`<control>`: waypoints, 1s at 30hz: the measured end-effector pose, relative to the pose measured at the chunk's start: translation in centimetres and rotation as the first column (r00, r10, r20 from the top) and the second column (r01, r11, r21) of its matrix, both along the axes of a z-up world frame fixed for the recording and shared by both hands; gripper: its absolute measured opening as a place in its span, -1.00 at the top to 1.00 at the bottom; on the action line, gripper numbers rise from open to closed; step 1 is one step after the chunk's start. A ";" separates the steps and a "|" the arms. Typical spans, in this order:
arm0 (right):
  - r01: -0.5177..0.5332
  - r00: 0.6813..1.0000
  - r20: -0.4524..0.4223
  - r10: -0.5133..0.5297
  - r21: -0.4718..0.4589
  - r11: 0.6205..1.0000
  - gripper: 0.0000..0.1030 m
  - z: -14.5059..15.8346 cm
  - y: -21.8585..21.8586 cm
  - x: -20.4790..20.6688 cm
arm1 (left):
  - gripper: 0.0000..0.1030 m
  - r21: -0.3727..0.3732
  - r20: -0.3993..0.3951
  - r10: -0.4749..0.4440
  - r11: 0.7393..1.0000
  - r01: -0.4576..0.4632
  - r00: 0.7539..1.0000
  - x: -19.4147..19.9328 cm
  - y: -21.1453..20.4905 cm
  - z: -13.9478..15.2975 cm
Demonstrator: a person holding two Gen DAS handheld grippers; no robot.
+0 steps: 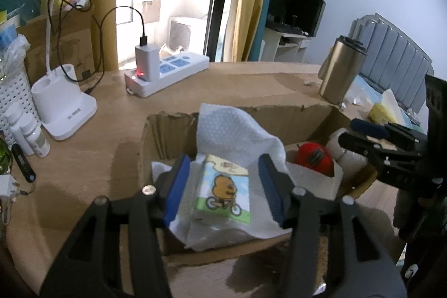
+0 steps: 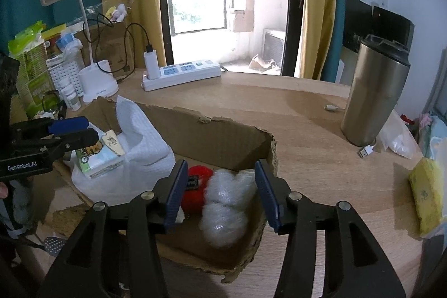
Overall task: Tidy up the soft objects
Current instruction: 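Lower the tissue pack into the box and open the left gripper while the right releases bubble wrap inside, then withdraw both tools from the box toward the items on the desk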
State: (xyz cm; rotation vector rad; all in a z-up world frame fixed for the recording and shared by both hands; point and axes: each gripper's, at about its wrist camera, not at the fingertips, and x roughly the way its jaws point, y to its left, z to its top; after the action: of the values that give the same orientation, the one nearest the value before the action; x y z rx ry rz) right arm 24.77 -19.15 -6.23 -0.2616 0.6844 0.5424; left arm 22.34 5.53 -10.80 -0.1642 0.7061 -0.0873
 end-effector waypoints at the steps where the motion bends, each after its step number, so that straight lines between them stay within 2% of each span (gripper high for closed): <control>1: -0.001 1.000 0.001 0.001 0.000 1.000 -0.03 0.1 0.0 -0.1 | -0.11 0.000 0.005 0.001 1.000 -0.001 1.000 -0.1 0.0 0.2; 3: -0.004 1.000 0.007 0.004 0.002 1.000 -0.03 0.3 0.0 -0.3 | -0.32 0.000 0.013 0.003 1.000 -0.003 1.000 -0.4 0.0 0.4; 6: -0.007 1.000 0.016 0.007 0.005 1.000 -0.03 0.7 0.2 -0.7 | -0.37 -0.010 0.026 0.007 1.000 -0.007 1.000 -0.9 0.0 0.8; 30: -0.033 0.997 0.072 0.032 0.022 0.999 -0.03 3.4 0.2 -5.0 | -0.44 -0.020 0.084 0.012 1.000 -0.011 0.996 -5.3 -0.3 3.1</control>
State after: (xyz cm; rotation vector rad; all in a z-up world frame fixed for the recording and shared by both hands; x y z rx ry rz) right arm 19.77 -18.97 -2.78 -0.2694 0.6049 0.5690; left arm 17.02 5.28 -7.67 -0.1827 0.6209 -0.0896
